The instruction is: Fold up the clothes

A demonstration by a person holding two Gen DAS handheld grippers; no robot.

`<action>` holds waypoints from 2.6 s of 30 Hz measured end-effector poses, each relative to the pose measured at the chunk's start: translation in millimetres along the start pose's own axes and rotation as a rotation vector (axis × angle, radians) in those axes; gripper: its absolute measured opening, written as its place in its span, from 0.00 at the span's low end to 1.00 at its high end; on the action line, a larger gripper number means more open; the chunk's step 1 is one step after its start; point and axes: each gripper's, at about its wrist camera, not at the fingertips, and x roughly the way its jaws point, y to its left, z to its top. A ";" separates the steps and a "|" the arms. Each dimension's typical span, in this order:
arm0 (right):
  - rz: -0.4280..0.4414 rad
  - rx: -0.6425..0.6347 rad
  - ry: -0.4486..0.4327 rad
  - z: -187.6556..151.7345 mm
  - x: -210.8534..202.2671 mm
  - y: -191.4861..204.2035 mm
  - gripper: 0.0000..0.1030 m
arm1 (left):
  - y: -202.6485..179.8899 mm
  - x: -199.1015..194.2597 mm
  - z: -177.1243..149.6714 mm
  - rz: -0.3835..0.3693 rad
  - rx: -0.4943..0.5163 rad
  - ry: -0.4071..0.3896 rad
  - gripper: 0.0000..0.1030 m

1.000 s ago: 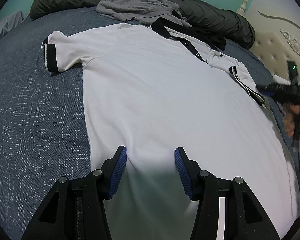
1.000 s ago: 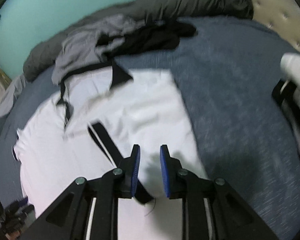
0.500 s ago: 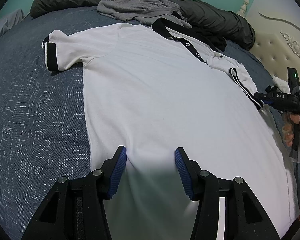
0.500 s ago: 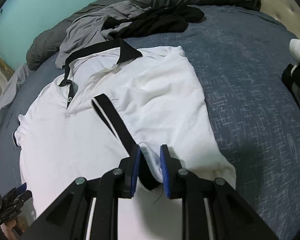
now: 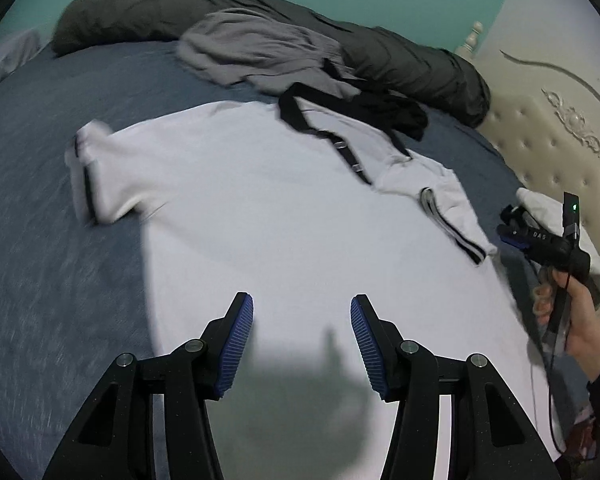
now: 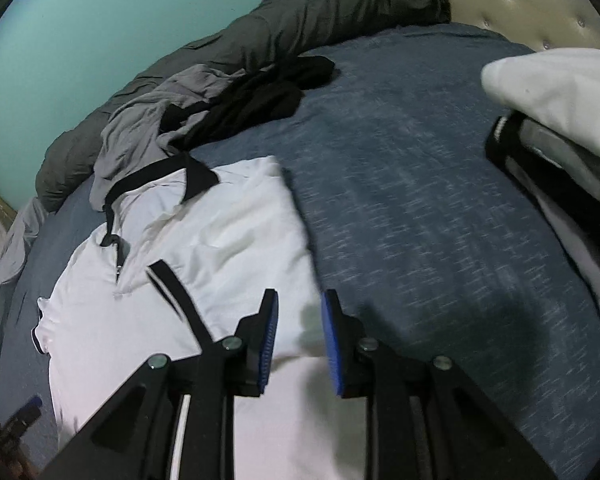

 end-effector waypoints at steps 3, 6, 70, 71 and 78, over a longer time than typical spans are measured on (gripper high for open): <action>-0.001 -0.014 0.001 12.2 -1.7 -8.8 0.24 | -24.8 30.7 29.2 -0.058 -0.001 0.030 0.54; 0.006 -0.035 0.008 28.3 1.2 -12.7 0.29 | -60.5 69.3 55.3 -0.101 0.039 0.070 0.54; 0.084 0.004 -0.031 81.0 27.5 6.5 0.45 | -74.4 139.8 78.9 -0.115 0.040 0.135 0.46; 0.097 -0.005 -0.027 70.5 21.9 8.7 0.45 | -68.7 134.1 75.9 -0.103 0.033 0.139 0.46; 0.069 -0.048 0.055 7.9 9.8 6.0 0.34 | -58.1 117.7 66.0 -0.070 0.028 0.155 0.47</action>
